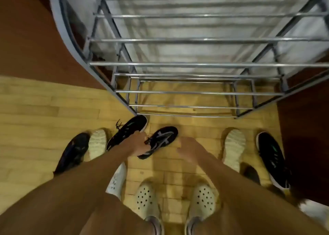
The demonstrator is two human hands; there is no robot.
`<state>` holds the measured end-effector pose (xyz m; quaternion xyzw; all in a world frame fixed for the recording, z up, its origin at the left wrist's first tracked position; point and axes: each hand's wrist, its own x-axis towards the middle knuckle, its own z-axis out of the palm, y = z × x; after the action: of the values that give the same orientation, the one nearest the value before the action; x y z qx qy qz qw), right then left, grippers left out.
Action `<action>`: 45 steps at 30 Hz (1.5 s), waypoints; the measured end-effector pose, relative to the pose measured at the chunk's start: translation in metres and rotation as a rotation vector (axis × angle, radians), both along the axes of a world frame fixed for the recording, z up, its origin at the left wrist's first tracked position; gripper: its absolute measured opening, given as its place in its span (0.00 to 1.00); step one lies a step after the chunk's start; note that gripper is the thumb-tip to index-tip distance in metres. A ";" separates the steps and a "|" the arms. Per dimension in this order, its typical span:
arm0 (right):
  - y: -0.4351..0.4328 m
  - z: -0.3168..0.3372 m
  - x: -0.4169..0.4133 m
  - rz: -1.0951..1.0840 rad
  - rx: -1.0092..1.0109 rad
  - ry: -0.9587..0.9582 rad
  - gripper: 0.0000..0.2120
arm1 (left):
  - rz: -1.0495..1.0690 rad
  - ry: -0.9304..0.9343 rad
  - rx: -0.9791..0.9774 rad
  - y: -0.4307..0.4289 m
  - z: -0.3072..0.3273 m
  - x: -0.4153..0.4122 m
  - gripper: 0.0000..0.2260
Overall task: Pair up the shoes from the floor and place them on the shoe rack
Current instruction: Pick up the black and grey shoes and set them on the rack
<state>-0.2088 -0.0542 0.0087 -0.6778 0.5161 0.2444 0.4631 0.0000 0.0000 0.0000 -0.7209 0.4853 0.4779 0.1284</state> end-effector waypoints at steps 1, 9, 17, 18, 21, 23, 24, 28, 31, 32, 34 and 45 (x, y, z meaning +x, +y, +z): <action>0.004 -0.025 0.007 0.021 0.010 0.020 0.20 | -0.016 -0.016 -0.001 0.001 -0.025 0.000 0.25; 0.007 -0.205 0.029 0.169 0.024 0.058 0.17 | -0.125 -0.166 -0.104 0.006 -0.217 -0.013 0.37; 0.019 -0.218 0.008 0.252 -0.098 0.073 0.18 | -0.145 -0.352 -0.236 0.025 -0.241 -0.026 0.38; 0.021 -0.210 0.006 0.259 -0.113 0.062 0.17 | -0.105 -0.325 -0.229 0.027 -0.233 -0.028 0.37; 0.027 -0.184 0.001 0.300 -0.139 0.067 0.09 | -0.040 -0.259 -0.263 0.038 -0.207 -0.030 0.35; 0.029 -0.163 -0.001 0.288 -0.171 0.067 0.08 | -0.007 -0.229 -0.321 0.041 -0.186 -0.029 0.35; 0.030 -0.153 -0.004 0.258 -0.185 0.053 0.12 | 0.019 -0.217 -0.357 0.041 -0.172 -0.030 0.35; 0.039 -0.098 -0.014 0.115 -0.210 -0.022 0.18 | 0.113 -0.136 -0.509 0.036 -0.105 -0.044 0.35; 0.046 -0.047 -0.024 -0.217 -0.102 -0.233 0.25 | 0.151 -0.053 -0.598 0.034 -0.047 -0.062 0.33; 0.048 -0.028 -0.026 -0.320 -0.073 -0.326 0.27 | 0.165 -0.024 -0.643 0.035 -0.027 -0.068 0.31; 0.050 0.010 -0.030 -0.434 -0.080 -0.490 0.26 | 0.190 0.074 -0.775 0.038 0.014 -0.082 0.24; 0.080 0.152 -0.114 -0.756 -0.353 -1.005 0.02 | 0.150 0.529 -0.977 0.072 0.162 -0.157 0.21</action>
<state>-0.3224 0.0260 0.1611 -0.5472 0.4719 -0.3701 0.5838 -0.1570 0.0719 0.1623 -0.5846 0.6135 0.3697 -0.3810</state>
